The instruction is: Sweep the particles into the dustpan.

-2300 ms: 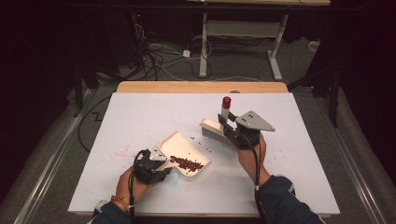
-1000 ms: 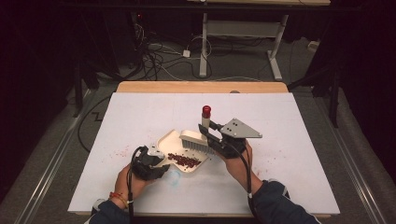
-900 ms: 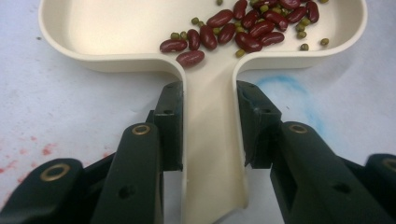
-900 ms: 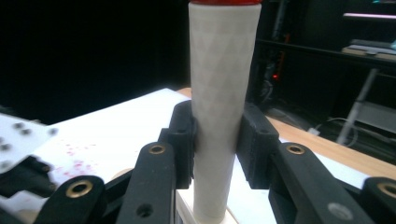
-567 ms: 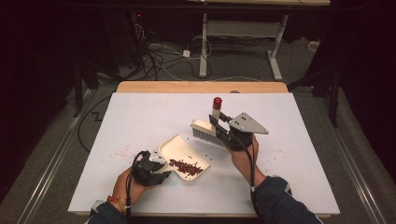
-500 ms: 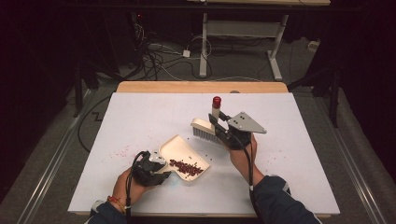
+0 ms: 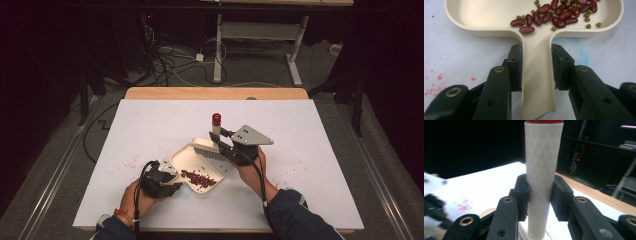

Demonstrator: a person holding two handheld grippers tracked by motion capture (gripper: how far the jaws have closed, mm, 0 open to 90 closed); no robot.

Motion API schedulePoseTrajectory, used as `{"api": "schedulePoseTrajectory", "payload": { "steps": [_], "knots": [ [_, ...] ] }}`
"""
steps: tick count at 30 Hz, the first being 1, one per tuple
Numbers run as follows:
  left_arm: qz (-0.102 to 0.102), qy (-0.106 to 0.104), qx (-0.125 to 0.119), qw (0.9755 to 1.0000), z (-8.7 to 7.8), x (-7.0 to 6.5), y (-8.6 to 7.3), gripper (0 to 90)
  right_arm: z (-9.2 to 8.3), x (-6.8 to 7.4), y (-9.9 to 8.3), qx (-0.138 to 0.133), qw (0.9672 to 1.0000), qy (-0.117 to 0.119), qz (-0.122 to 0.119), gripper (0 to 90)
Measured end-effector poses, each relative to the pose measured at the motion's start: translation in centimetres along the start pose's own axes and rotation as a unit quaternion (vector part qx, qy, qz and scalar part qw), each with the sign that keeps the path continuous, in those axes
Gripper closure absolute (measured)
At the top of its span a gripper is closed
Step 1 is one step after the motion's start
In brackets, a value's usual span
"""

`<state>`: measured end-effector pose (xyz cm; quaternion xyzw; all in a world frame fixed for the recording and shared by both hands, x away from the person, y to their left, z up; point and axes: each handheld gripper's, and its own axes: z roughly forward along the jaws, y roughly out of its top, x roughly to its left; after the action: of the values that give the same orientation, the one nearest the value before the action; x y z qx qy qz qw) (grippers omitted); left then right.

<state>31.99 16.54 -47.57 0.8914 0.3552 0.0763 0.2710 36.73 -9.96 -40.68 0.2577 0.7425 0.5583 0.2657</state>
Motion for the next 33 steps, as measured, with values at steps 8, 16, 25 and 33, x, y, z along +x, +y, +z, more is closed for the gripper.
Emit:
{"api": "schedulePoseTrajectory", "payload": {
  "steps": [8, 16, 25, 33],
  "knots": [
    [-0.005, -0.001, -0.005, 1.0000, -0.6, 0.3, 0.0, 63.5, -1.4, 0.6, 1.2, -0.017, 0.9997, 0.017, -0.004, 70.2],
    [-0.015, 0.000, -0.010, 0.9998, -1.7, 0.5, -1.4, 63.5, -2.7, -0.9, 1.7, -0.023, 0.9996, -0.016, -0.007, 70.2],
    [-0.009, 0.001, 0.001, 1.0000, -1.2, 0.1, -1.6, 63.4, -3.6, -1.6, 0.3, -0.001, 0.9987, -0.046, -0.024, 70.2],
    [0.004, -0.003, 0.004, 1.0000, -1.2, -0.8, -1.2, 63.4, -6.4, -2.6, -0.5, 0.012, 0.9975, -0.068, -0.014, 70.2]
  ]
}}
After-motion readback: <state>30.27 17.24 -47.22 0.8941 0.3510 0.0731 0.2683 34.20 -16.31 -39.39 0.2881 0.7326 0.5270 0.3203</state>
